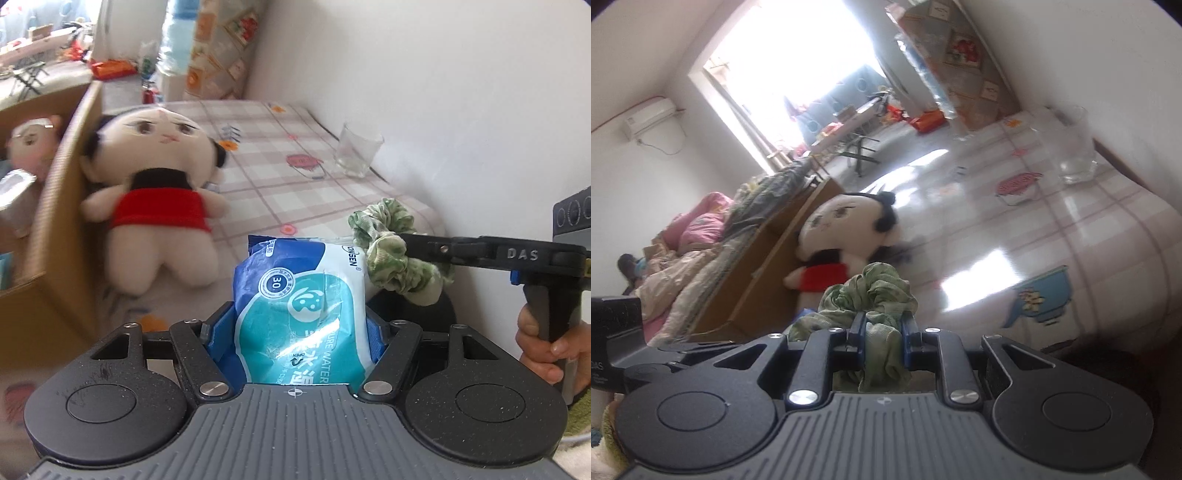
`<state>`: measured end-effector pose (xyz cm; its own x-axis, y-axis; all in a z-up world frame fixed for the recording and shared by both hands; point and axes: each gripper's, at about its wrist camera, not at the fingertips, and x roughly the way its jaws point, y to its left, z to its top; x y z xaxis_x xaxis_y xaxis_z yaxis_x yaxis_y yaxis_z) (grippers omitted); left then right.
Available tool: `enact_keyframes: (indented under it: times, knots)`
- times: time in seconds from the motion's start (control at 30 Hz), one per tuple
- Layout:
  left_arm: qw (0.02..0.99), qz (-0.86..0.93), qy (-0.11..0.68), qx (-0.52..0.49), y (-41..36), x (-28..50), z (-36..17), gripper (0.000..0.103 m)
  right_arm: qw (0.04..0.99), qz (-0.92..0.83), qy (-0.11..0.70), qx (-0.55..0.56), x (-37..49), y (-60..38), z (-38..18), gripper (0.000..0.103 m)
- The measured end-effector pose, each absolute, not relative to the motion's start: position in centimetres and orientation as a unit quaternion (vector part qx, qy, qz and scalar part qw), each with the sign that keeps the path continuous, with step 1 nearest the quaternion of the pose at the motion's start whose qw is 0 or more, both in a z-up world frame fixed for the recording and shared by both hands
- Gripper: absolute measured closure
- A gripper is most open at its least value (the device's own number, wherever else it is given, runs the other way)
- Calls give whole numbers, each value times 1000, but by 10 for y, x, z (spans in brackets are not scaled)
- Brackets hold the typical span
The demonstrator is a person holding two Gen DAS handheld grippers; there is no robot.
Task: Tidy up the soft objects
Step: 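Carry wipes and scrunchie over the box while the left tool opens to drop the wipes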
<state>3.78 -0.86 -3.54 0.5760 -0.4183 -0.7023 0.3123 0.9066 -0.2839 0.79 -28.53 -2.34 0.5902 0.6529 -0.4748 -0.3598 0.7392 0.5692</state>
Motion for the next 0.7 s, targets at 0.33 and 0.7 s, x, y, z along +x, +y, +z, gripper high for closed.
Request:
enact_keyframes:
  times: [0.33, 0.7]
  knots:
    - [930, -122, 330, -109, 73, -23, 25, 36, 841, 435, 280, 159, -2, -193, 53, 84]
    - [950, -19, 271, -152, 159, -3, 56, 35, 793, 531, 279, 106, 81, -56, 110, 84]
